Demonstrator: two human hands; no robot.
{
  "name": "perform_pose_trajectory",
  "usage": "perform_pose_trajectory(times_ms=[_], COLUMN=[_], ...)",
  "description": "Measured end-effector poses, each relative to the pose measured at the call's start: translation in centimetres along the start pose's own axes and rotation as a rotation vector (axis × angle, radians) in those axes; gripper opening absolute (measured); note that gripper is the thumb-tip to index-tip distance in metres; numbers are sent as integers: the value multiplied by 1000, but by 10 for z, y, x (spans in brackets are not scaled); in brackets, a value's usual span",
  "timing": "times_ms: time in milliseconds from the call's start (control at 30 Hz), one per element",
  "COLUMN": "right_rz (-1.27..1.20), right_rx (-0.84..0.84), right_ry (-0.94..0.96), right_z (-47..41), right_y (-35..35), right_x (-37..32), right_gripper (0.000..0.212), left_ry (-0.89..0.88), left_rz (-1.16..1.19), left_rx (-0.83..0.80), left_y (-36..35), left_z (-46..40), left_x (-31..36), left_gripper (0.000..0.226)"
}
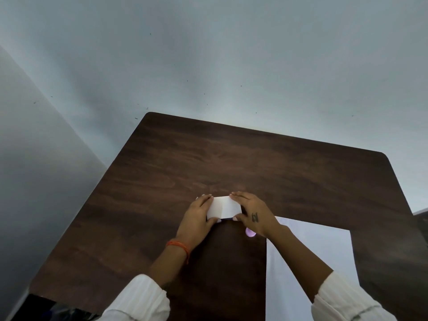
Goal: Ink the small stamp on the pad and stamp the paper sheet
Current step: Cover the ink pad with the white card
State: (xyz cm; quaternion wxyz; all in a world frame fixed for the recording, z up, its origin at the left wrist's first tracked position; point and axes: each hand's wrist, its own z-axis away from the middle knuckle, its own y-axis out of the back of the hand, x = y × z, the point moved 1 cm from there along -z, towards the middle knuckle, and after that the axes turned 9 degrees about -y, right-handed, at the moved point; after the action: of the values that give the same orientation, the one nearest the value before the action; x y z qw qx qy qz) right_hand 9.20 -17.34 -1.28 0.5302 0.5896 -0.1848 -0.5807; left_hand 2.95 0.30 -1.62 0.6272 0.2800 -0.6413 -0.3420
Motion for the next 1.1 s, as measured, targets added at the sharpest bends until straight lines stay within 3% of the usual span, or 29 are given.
perform_pose_trajectory(times_ms=[1100], right_rz=[104], right_rx=[-139], right_ry=[-19], right_z=[-11], right_y=[2], right_x=[5], right_gripper=[65], left_ry=[-16], left_rz=[-92], left_rx=[-72], left_y=[-8], left_z=[-2], left_x=[-5], left_gripper=[67])
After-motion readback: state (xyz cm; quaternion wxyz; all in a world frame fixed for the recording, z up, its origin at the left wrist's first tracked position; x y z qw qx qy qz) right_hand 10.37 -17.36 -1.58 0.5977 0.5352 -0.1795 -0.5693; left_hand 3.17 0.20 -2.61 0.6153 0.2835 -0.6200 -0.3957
